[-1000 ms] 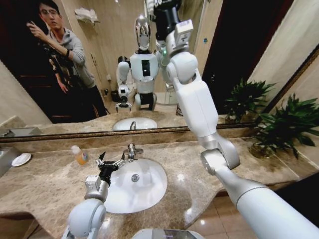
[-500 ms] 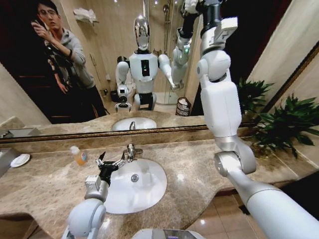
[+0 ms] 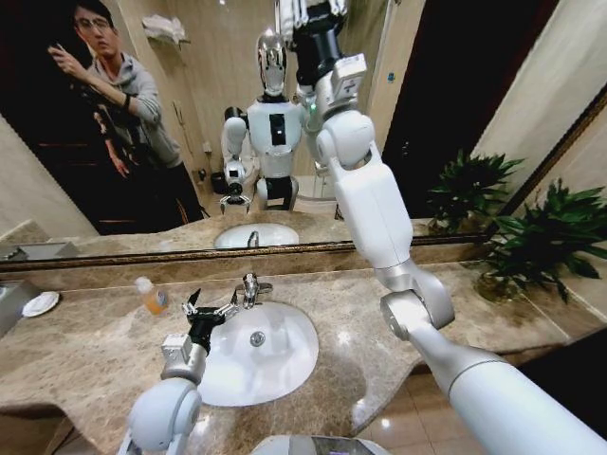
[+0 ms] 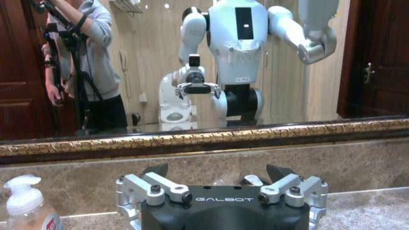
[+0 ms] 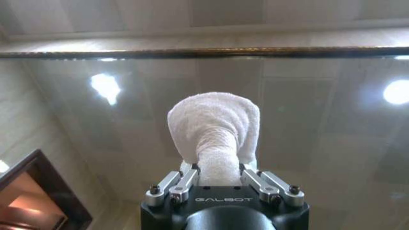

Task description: Pick up the towel from the sink counter and wipe the mirror surface.

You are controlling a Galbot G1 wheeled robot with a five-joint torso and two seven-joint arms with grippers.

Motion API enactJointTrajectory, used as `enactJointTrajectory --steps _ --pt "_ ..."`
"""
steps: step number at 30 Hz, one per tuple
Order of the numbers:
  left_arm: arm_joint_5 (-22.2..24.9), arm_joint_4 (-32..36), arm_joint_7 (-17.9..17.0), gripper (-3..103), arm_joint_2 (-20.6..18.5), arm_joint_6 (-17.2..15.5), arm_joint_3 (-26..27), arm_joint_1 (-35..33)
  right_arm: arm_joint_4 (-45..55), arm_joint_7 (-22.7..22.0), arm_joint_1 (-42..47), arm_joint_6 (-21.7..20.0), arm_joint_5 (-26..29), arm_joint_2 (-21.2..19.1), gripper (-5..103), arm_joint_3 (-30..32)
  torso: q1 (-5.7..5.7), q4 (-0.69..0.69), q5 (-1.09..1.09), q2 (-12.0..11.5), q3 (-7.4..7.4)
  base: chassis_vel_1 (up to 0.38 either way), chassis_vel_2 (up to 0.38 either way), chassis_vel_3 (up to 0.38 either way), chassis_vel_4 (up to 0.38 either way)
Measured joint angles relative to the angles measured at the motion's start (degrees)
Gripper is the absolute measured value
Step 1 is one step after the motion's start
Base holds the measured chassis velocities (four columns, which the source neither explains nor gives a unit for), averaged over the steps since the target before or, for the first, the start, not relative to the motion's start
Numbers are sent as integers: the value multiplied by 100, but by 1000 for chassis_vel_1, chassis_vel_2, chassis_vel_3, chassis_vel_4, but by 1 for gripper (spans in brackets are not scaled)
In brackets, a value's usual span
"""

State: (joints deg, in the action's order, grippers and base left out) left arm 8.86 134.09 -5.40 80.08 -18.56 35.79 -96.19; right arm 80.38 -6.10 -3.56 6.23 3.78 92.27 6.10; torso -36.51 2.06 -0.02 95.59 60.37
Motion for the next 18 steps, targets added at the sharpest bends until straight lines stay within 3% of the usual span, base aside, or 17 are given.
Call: enactJointTrajectory --steps 4,7,11,18 --pt "0 0 0 100 0 0 0 0 4 -3 -80 -3 139 -167 22 302 0 3 -1 0 0 0 0 0 0" --pt "0 0 0 100 0 0 0 1 17 -50 -259 -79 380 -508 22 823 -1 -6 7 0 1 0 0 0 0" --pt "0 0 0 100 0 0 0 0 -61 -59 -544 -125 584 -787 22 1213 -4 -8 6 0 1 0 0 0 0" --pt "0 0 0 100 0 0 0 0 -84 -12 -718 -172 709 -618 22 947 -1 2 1 0 1 0 0 0 0"
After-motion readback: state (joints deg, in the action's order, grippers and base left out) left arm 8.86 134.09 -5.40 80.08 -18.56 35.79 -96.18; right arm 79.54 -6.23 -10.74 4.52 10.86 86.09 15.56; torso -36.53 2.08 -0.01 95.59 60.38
